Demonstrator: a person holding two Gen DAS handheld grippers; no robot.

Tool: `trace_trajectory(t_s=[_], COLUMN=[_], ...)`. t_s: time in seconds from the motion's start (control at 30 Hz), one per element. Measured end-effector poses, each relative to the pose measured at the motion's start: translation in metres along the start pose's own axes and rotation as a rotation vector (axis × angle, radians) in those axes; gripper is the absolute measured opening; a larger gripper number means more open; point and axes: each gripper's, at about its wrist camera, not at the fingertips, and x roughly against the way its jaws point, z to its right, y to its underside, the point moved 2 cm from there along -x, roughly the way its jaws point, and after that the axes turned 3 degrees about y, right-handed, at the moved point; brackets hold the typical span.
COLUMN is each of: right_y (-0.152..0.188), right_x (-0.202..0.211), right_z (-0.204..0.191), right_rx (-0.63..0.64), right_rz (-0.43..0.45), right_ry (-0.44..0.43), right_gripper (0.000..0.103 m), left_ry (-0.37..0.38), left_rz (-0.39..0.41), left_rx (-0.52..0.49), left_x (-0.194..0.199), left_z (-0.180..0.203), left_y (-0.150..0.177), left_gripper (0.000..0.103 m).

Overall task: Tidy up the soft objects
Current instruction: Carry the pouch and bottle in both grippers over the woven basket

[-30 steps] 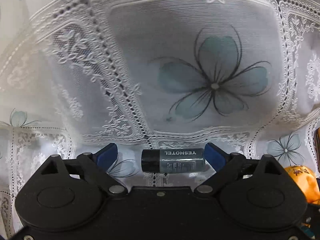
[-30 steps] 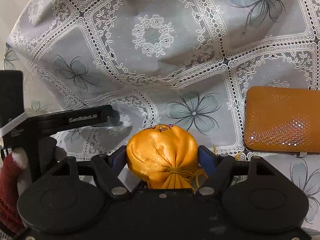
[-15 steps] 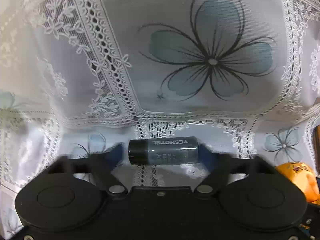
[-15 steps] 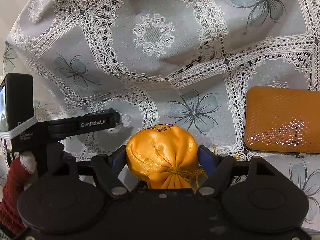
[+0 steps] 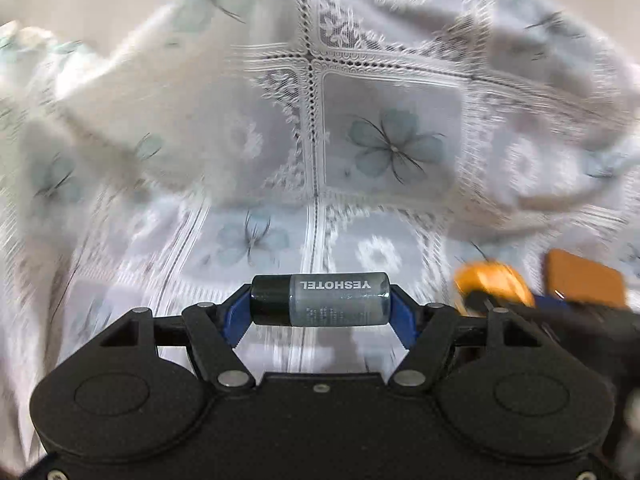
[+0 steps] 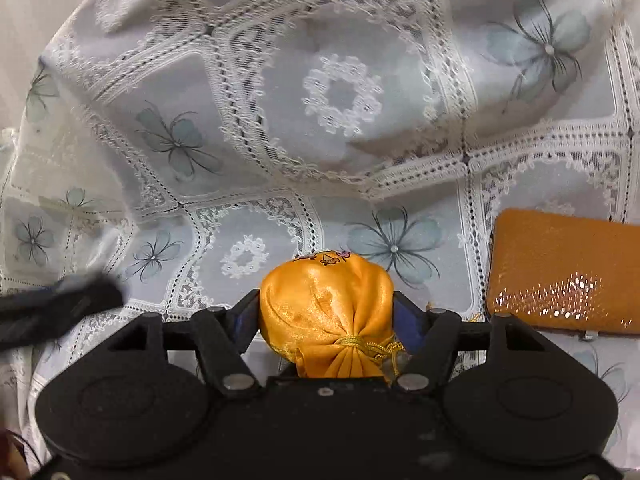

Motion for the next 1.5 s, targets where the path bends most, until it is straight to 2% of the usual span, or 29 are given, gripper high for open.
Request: trace_trajectory(t_s=[0.13, 0.23, 0.3, 0.5, 0.7, 0.97, 1.07, 1.27, 1.43, 1.5], right_y=[0.001, 0.001, 0.004, 0.026, 0.075, 0.155, 0.183, 0.235, 0.268, 0.275], right_x=[0.013, 0.023, 0.041, 0.129, 0.216, 0.281, 0.288, 0.299, 0.295, 0.292], right_z=[-0.007, -0.016, -0.023, -0.043, -0.046, -0.035, -0.027, -0.016, 0.0, 0.003], right_rx=[0.05, 0.078, 0.097, 0.167, 0.214, 0.182, 0.125, 0.09, -0.009, -0.016], right_rz=[0.069, 0.073, 0.092, 0.169, 0.195, 0.107, 0.035, -0.057, -0.213, -0.247], right_ry=[-0.015, 0.0, -0.019, -0.111, -0.152, -0.151, -0.129, 0.019, 0.035, 0.051], right_gripper=[0.067, 0.067, 0.067, 0.067, 0.067, 0.067, 0.067, 0.067, 0.067, 0.067], left_ry=[0.031, 0.048, 0.065, 0.065, 0.057, 0.071, 0.071, 0.072, 0.07, 0.063], left_rz=[-0.004, -0.034, -0.038, -0.051, -0.057, -0.125, -0.158, -0.224, -0.293, -0.317], left_rx=[0.017, 0.02, 0.016, -0.019, -0.019, -0.006, 0.002, -0.01, -0.014, -0.019], left_x=[0.049, 0.077, 0.094, 0.143, 0.18, 0.205, 0.209, 0.214, 0.21, 0.207], left_z=[0.0, 0.001, 0.004, 0.015, 0.014, 0.017, 0.019, 0.026, 0.029, 0.03], left_y=[0.026, 0.055, 0.072, 0.117, 0.152, 0.197, 0.215, 0.247, 0.268, 0.274], left_gripper=[0.065, 0.065, 0.065, 0.065, 0.065, 0.065, 0.065, 0.065, 0.065, 0.065])
